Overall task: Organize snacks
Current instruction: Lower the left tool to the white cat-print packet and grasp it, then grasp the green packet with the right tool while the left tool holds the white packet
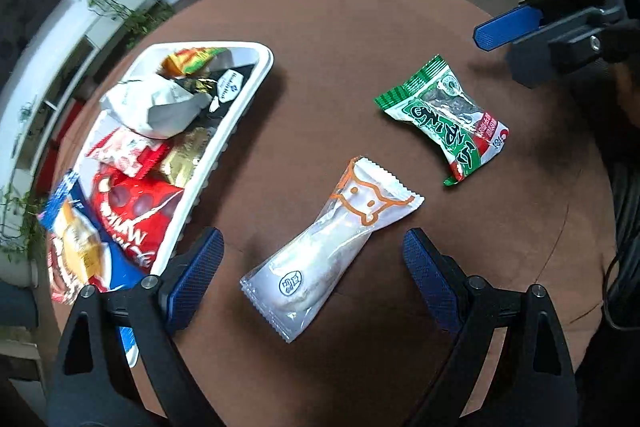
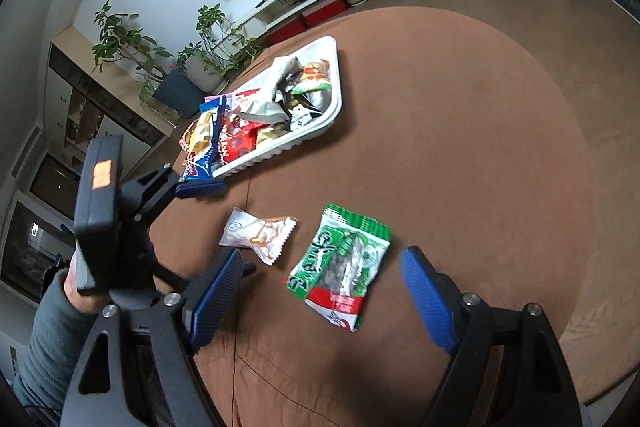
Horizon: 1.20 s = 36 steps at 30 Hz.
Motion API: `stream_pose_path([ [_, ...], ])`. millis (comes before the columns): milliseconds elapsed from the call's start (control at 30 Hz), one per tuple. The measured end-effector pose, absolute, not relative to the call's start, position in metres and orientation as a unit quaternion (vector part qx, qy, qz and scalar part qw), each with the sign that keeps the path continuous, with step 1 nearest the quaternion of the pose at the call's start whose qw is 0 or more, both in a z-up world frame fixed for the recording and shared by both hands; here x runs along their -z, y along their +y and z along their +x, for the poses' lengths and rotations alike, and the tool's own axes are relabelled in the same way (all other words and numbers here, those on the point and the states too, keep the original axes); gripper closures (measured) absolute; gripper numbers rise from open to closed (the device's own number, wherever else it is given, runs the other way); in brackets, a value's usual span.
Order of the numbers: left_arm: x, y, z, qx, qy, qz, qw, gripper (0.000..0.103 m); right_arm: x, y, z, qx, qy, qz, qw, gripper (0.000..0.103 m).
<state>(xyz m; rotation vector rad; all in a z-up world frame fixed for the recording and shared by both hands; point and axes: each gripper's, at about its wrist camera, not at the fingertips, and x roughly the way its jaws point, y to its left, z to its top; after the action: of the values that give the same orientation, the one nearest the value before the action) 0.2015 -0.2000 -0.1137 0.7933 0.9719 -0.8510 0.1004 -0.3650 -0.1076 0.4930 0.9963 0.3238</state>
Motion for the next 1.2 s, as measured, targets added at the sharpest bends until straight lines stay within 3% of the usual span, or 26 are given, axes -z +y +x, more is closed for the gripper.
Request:
stream_pose_path([
  [333,0.129,-0.214,0.221,0.424,0.49,0.352,0.675,0.021,0.119,-0.374,0.101,-0.15,0.481,0.25,0.827,0.019],
  [633,0.126,-0.212,0.224,0.432,0.511,0.33,0.666,0.046,0.123,-0.369,0.097,-0.149,0.489,0.247,0.824,0.019],
  [800,0.127,-0.206,0.214,0.416,0.518,0.314,0.678,0.051,0.122,-0.359,0.1,-0.134,0.495,0.237,0.825,0.019],
  [967,0.124,-0.197,0.202,0.382,0.521,0.273,0.713,0.07,0.121,-0.346,0.106,-0.12,0.498,0.215,0.832,0.019],
  [1200,0.122,-0.168,0.189,0.334,0.518,0.194,0.763,0.08,0.129,-0.332,0.114,-0.091,0.516,0.187,0.831,0.019],
])
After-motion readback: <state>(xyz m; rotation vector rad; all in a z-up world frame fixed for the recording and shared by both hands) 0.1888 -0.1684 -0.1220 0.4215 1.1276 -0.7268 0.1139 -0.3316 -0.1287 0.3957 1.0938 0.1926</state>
